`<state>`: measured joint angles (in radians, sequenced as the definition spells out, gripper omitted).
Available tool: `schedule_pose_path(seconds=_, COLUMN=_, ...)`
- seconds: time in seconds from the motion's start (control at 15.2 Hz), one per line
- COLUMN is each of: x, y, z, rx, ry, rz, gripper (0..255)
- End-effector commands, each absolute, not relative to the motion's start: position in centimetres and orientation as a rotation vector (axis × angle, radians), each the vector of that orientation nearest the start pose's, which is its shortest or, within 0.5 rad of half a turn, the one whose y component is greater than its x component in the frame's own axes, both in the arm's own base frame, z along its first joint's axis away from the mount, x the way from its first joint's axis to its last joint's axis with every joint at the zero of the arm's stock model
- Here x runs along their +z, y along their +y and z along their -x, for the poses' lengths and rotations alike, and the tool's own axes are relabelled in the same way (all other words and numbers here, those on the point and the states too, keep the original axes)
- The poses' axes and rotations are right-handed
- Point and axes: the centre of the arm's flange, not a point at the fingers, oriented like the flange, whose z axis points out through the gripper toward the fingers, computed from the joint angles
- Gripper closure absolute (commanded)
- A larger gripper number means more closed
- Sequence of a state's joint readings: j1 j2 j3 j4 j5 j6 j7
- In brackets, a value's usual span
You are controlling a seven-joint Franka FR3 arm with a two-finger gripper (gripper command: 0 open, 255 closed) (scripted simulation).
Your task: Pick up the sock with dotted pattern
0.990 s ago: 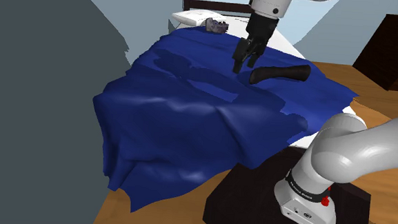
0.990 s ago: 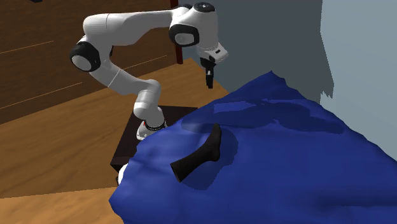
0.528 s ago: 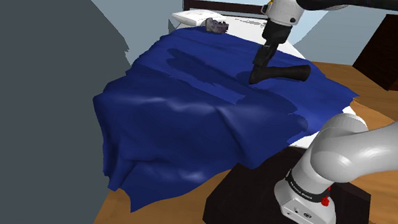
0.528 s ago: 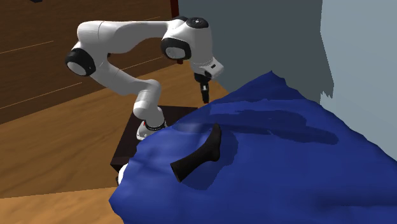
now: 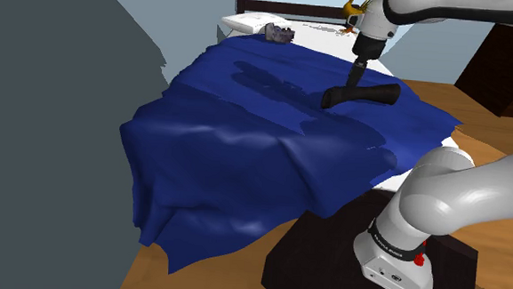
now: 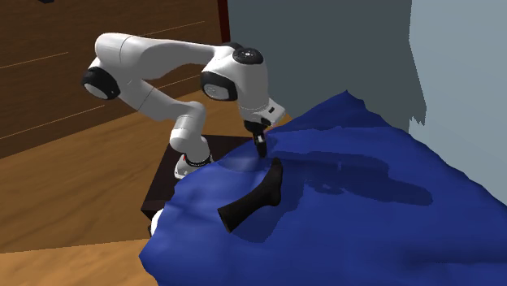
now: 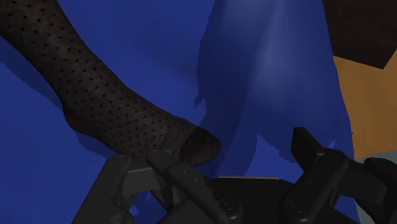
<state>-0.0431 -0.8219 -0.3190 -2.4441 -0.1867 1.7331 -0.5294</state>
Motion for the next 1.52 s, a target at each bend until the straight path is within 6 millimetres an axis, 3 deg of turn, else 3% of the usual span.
schedule_pose_path(seconds=0.0, x=55.2, y=-17.8, z=-29.0, rx=-0.146, ry=-0.503, rz=3.103, gripper=0)
schedule_pose_path(seconds=0.66, x=53.2, y=-29.5, z=-30.5, rx=-0.121, ry=-0.818, rz=3.099, gripper=0)
schedule_pose_path(seconds=1.25, x=49.2, y=-29.5, z=-30.5, rx=-0.121, ry=-0.818, rz=3.099, gripper=0)
schedule_pose_path(seconds=1.32, x=49.2, y=-29.5, z=-30.5, rx=-0.121, ry=-0.818, rz=3.099, gripper=255)
schedule_pose_path(seconds=1.45, x=49.2, y=-29.4, z=-30.5, rx=-0.121, ry=-0.818, rz=3.099, gripper=255)
